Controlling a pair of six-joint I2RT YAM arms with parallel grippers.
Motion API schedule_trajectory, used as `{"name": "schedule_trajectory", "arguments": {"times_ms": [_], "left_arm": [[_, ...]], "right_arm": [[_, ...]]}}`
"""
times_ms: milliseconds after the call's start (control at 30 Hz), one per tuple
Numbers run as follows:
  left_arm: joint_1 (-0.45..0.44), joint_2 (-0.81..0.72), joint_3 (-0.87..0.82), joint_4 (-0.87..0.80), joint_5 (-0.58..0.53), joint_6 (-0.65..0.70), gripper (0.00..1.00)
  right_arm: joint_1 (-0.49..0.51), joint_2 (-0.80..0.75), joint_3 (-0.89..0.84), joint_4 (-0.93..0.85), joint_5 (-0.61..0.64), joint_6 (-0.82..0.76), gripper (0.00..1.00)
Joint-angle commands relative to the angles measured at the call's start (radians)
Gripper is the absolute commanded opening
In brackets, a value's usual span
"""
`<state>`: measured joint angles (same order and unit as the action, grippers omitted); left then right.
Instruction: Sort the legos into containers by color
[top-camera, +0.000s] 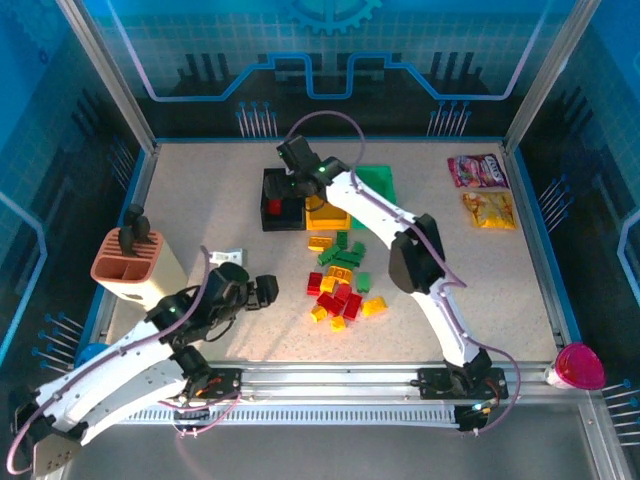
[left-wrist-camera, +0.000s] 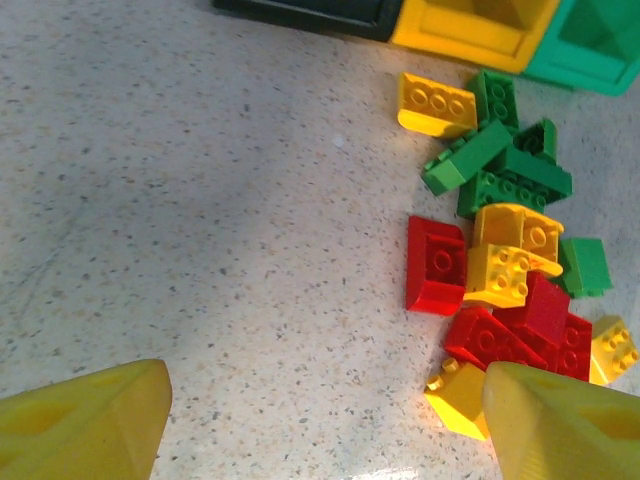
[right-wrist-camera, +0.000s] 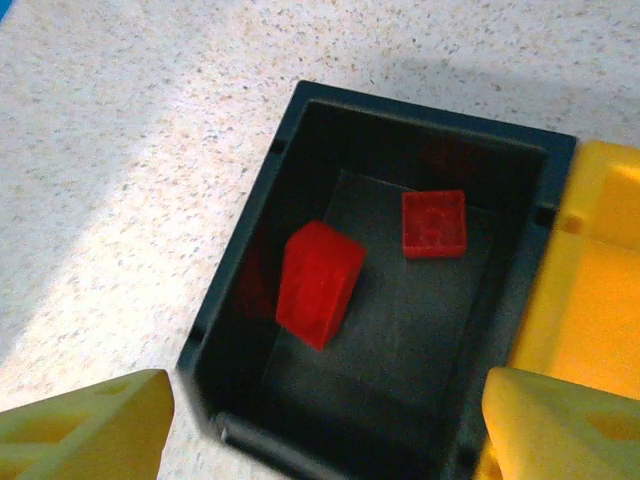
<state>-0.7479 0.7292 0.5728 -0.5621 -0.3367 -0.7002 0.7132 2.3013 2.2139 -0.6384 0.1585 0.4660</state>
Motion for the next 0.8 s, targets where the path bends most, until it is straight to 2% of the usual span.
{"name": "schedule_trajectory", "arguments": {"times_ms": [0, 167, 333, 533, 767], "left_arm": [[-0.038, 0.088, 0.045, 0.060, -0.009, 0.043, 0.82], [-0.077, 0.247, 0.077, 0.156, 0.045, 0.069, 0.80], [-0.081, 0.423, 0.137, 0.201, 0.091, 0.097, 0.70], [-0.082, 0.634, 0.234, 0.175, 0.098, 0.126, 0.70], [-0.082, 0.797, 0.316, 0.177, 0.079, 0.162, 0.68]], "right_arm": [[0.006, -0.233, -0.162, 0.141, -0.031, -0.004, 0.81], [0.005, -0.424, -0.398, 0.187, -0.045, -0.022, 0.81], [0.000, -0.613, -0.662, 0.265, -0.038, -0.017, 0.81], [-0.022, -0.794, -0.923, 0.343, -0.023, 0.033, 0.80], [-0.047, -0.916, -1.128, 0.386, -0.025, 0.081, 0.80]]}}
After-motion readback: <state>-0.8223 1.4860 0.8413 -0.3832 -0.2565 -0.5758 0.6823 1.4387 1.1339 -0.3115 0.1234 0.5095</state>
